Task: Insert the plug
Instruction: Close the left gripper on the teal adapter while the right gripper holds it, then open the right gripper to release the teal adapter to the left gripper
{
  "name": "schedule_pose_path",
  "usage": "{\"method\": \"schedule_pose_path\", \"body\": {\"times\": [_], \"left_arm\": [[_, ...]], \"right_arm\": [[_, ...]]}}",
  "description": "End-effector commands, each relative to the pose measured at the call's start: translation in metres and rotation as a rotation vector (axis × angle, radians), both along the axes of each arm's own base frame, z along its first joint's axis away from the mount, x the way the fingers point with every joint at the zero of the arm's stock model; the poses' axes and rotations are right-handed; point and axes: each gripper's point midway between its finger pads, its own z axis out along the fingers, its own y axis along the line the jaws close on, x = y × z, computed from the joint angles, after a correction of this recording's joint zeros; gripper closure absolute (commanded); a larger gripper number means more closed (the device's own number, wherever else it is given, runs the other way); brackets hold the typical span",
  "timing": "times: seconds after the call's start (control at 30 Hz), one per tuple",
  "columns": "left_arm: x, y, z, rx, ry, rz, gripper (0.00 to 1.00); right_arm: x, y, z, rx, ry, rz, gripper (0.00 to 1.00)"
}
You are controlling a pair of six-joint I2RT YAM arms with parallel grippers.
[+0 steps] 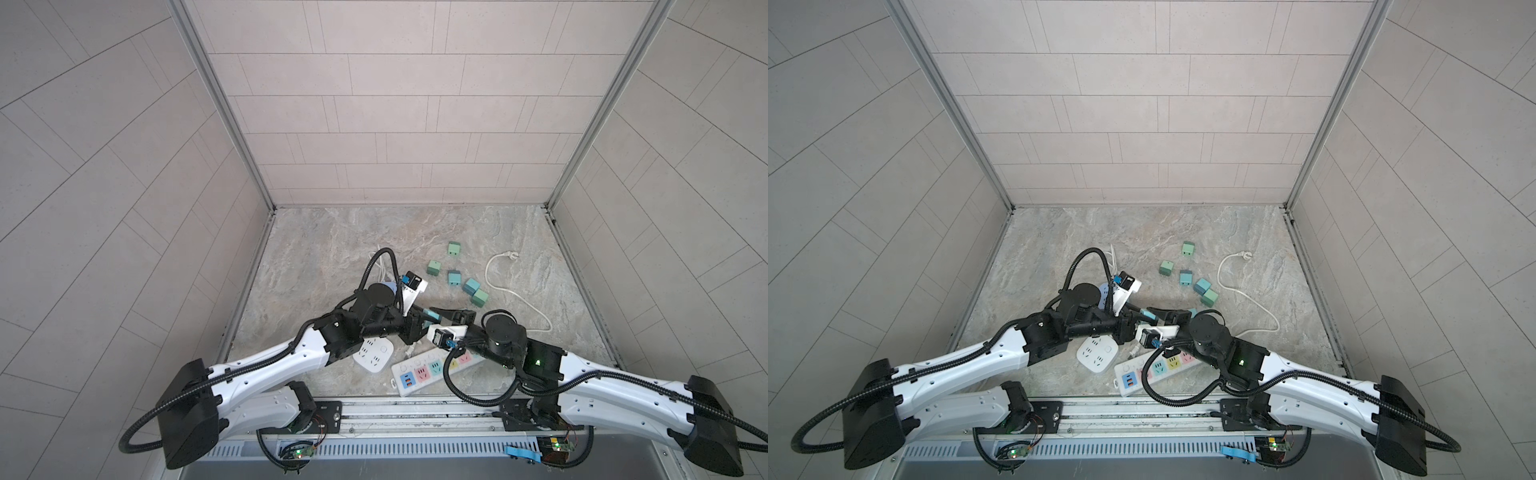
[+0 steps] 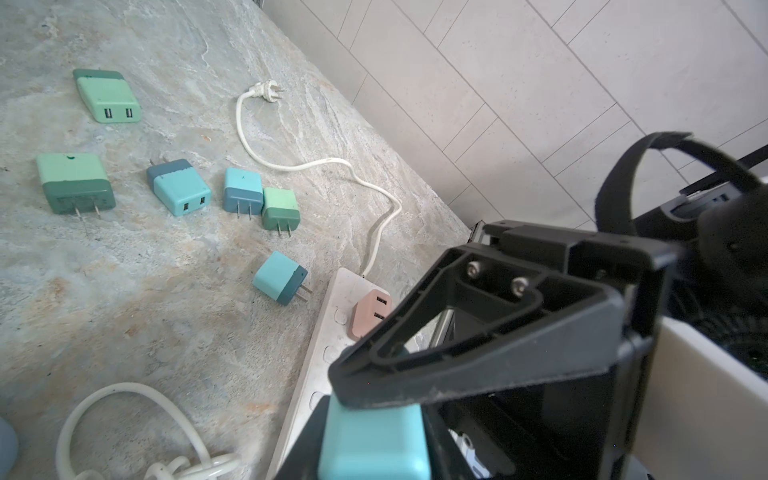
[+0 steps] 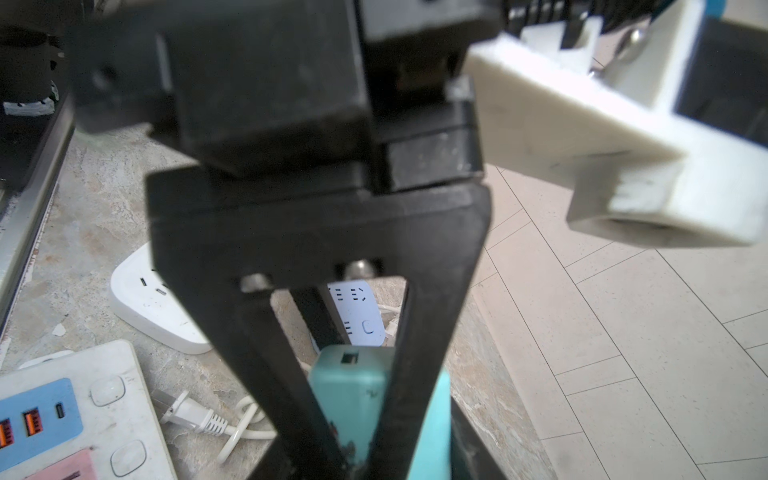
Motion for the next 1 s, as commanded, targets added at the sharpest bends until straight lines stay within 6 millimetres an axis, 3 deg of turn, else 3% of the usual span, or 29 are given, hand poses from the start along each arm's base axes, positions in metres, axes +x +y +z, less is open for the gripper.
{"method": "schedule_pose_path", "body": {"times": [0.0,0.07,0.17,0.2,0.23,0.37,0.47,0.6,0.67,0.77,0.83,0.9,0.97], "left_arm": [[-0.006,-0.009,0.016,-0.033,-0.035,-0.055,0.72],[-0.008,-0.009,0.018,-0.037,-0.039,-0.058,0.78],[-0.007,-0.008,0.021,-0.038,-0.06,-0.055,0.86],[-0.005,-0.007,0.021,-0.038,-0.067,-0.046,0.88],[-0.003,-0.005,0.023,-0.039,-0.079,-0.033,0.9],[0.002,0.006,0.024,-0.016,-0.13,0.012,1.0],[0.007,0.019,0.026,0.023,-0.183,0.055,1.0],[0.019,0.044,0.036,0.079,-0.281,0.165,1.0],[0.026,0.057,0.039,0.107,-0.319,0.226,1.0],[0.024,0.064,0.038,0.138,-0.353,0.228,1.0],[0.024,0.065,0.032,0.183,-0.353,0.211,1.0],[0.023,0.063,0.023,0.234,-0.333,0.183,1.0],[0.021,0.056,0.011,0.283,-0.302,0.137,1.0]], "right_arm": [[-0.002,0.001,0.008,0.027,-0.016,0.013,0.9],[-0.003,0.002,0.007,0.022,-0.012,0.017,0.8],[-0.004,0.002,0.002,0.006,-0.002,0.024,0.54],[-0.003,0.001,0.002,0.006,-0.005,0.016,0.04],[-0.002,0.0,0.002,0.007,-0.005,0.005,0.0],[0.0,-0.005,0.002,0.016,0.008,-0.021,0.0],[0.005,-0.015,0.005,0.052,0.022,-0.077,0.0],[0.033,-0.05,0.016,0.2,0.091,-0.288,0.0],[0.055,-0.085,0.022,0.336,0.149,-0.465,0.0],[0.081,-0.159,0.02,0.573,0.242,-0.792,0.0],[0.086,-0.217,0.012,0.741,0.281,-1.025,0.0],[0.081,-0.259,-0.001,0.867,0.298,-1.186,0.0],[0.078,-0.278,-0.011,0.937,0.313,-1.224,0.0]]}}
